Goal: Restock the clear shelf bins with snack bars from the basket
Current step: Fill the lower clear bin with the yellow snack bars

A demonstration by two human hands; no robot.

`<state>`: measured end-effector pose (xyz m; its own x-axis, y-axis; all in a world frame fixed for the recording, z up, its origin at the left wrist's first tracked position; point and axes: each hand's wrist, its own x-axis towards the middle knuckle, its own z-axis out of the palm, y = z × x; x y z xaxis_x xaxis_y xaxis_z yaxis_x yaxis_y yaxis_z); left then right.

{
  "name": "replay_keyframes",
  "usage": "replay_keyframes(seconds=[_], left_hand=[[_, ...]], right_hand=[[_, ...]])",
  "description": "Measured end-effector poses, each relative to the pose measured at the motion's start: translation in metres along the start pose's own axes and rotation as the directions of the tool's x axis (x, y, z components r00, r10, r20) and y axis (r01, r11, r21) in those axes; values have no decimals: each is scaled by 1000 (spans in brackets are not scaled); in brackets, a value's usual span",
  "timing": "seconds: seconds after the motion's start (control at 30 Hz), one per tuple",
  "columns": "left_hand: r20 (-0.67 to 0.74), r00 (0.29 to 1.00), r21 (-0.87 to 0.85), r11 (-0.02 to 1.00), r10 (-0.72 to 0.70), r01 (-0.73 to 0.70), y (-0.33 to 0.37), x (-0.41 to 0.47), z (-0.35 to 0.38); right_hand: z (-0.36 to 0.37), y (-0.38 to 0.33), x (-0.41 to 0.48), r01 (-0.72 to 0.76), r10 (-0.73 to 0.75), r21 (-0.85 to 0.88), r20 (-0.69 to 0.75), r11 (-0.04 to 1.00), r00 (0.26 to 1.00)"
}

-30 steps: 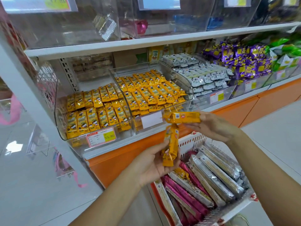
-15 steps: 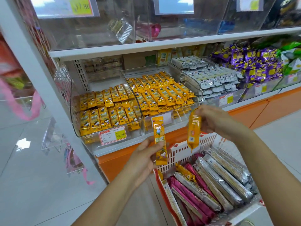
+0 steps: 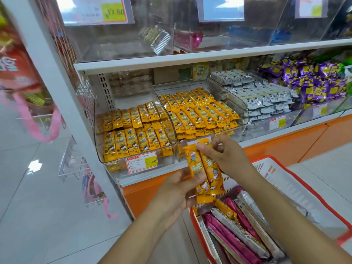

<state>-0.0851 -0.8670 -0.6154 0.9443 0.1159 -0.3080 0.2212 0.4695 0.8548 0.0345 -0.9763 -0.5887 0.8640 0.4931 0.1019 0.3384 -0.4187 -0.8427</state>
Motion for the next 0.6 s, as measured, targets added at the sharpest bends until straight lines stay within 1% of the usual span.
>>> replay_keyframes(seconds=[0.1,0.17,0.2,0.27,0.3,0.37,0.4,0.43,0.5,0.57,0.6], left_hand=[[-76,996,91,995,50,-43,3,-1,-1],[-118,989,121,990,90,-76,7,-1,-4],[-130,986,144,986,105,-86,11,-1,-6],[-134,984,207,974,121,-92,18,-2,-11],[-121,985,238,967,119,-87,21,-3,-13],[-84,991,261,962,101,-76,26,-5,-17],[-76,992,244,967,98,-76,28,-6,-19],[-81,992,211,974,99,-80,29,-7,-20],[-116,988,111,990,102,-89,31,-6,-23],[-131,987,-40,994,93,-99,33,-4,-25],[-125,988,-111,988,91,-105,34,-2,-25]], right_hand=[[7,-2,-1,76,-76,-23,30,997,997],[8,-7,0,110,-107,-22,101,994,989],[6,-10,2,96,-96,5,148,995,984],[-3,-18,6,25,-41,68,254,997,966],[-8,-22,8,14,-38,83,307,996,951],[-19,-29,10,67,-88,66,396,996,914],[-25,-32,11,91,-114,75,411,993,904],[-31,-33,13,91,-130,115,392,989,911],[-43,-32,19,-7,-93,315,301,949,949],[-48,-27,20,-115,-1,548,207,829,978],[-45,-25,17,-143,51,634,161,760,986]])
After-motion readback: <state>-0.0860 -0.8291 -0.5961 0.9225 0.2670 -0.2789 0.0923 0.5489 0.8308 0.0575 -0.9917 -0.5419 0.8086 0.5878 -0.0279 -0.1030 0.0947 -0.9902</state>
